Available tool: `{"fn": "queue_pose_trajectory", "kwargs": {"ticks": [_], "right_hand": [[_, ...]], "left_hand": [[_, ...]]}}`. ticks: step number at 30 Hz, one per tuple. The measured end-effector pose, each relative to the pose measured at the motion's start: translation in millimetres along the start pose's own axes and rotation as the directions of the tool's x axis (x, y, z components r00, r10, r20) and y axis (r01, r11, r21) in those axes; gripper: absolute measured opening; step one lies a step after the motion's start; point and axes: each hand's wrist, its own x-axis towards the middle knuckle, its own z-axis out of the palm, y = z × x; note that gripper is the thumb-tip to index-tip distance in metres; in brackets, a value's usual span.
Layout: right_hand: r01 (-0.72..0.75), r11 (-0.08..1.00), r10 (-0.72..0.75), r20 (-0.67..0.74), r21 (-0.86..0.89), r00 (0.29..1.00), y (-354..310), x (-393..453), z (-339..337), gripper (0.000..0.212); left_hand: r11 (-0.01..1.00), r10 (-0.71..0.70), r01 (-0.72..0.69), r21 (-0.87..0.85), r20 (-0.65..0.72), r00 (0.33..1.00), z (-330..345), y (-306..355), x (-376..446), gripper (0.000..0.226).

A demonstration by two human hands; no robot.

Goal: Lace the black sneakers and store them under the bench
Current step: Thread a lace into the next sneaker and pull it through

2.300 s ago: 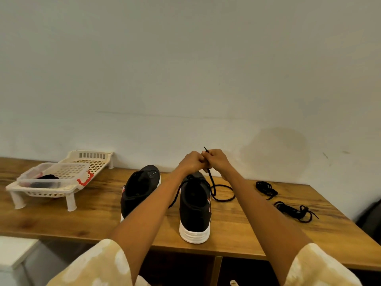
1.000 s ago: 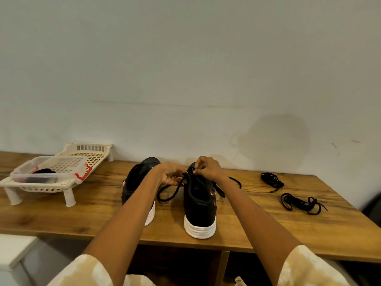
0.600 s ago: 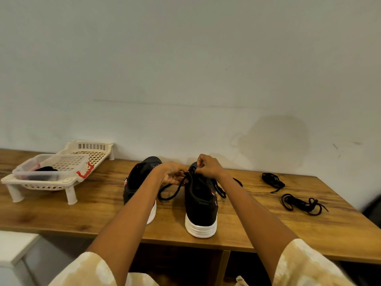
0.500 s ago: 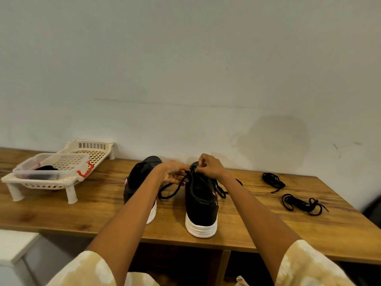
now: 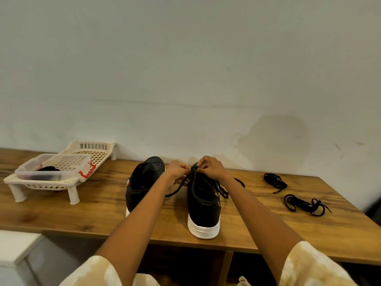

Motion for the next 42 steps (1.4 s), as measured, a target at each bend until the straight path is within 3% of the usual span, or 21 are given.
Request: {"fn": "queue_pose_trajectory", "kwargs": {"ticks": [6, 9, 12, 14, 16, 18, 22, 25, 28, 33, 36, 39, 42], "right_hand": [[0.028, 0.999, -0.03, 0.125, 0.022, 0.992, -21.2, 5.1, -16.9, 0.028], [0.1, 0.995, -0.099, 0.022, -0.015, 0.995, -41.0, 5.2, -25.3, 0.026], [0.164, 0.986, -0.167, -0.141, -0.034, 0.976, -69.2, 6.8, -44.1, 0.026], [0.225, 0.965, -0.181, -0.284, 0.131, 0.941, -92.6, 8.8, -64.2, 0.022], [0.313, 0.893, -0.179, -0.382, 0.324, 0.907, -117.7, 9.4, -87.0, 0.017], [0.381, 0.831, -0.202, -0.418, 0.405, 0.886, -135.7, 9.7, -106.6, 0.012], [0.377, 0.809, -0.19, -0.407, 0.45, 0.894, -143.7, 3.5, -116.1, 0.012], [0.279, 0.821, -0.079, -0.384, 0.499, 0.92, -121.5, -1.2, -103.3, 0.009], [0.116, 0.92, -0.028, -0.232, 0.375, 0.972, -90.6, -6.7, -80.7, 0.005], [0.128, 0.957, -0.137, 0.015, 0.26, 0.99, -80.1, -17.7, -40.1, 0.009], [0.161, 0.949, -0.151, -0.058, 0.273, 0.987, -92.5, -15.8, -34.2, 0.017], [0.23, 0.908, -0.176, -0.181, 0.349, 0.968, -115.5, -12.5, -46.4, 0.003], [0.273, 0.907, -0.223, -0.184, 0.32, 0.957, -132.7, -11.3, -58.2, 0.013]], "left_hand": [[0.917, 0.27, -0.17, 0.362, -0.246, 0.931, -0.1, 21.0, -1.8, 0.023], [0.935, 0.338, -0.27, 0.229, -0.35, 0.874, -4.3, 46.8, -5.9, 0.016], [0.941, 0.271, -0.333, -0.061, -0.457, 0.847, -5.7, 55.2, -8.7, 0.012], [0.947, 0.194, -0.265, -0.18, -0.337, 0.922, -4.3, 48.4, -11.7, 0.026], [0.985, 0.165, -0.171, -0.033, -0.144, 0.976, 1.1, 36.4, -13.5, 0.03], [0.983, 0.169, -0.162, 0.089, -0.075, 0.983, 9.1, 24.1, -10.1, 0.025], [0.985, 0.157, -0.17, -0.008, -0.341, 0.927, 15.8, 26.4, -6.3, 0.013], [0.931, 0.193, -0.308, -0.196, -0.452, 0.871, 3.0, 60.6, -17.1, 0.008], [0.815, 0.197, -0.438, -0.379, -0.53, 0.825, -13.7, 104.6, -30.8, 0.011], [0.637, 0.286, -0.591, -0.494, -0.561, 0.777, -28.9, 154.4, -48.2, 0.014], [0.593, 0.336, -0.643, -0.485, -0.577, 0.745, -35.1, 167.3, -58.8, 0.015], [0.559, 0.286, -0.667, -0.492, -0.641, 0.712, -45.9, 167.8, -60.7, 0.02], [0.61, 0.251, -0.646, -0.459, -0.662, 0.706, -57.9, 158.0, -57.7, 0.024]]}}
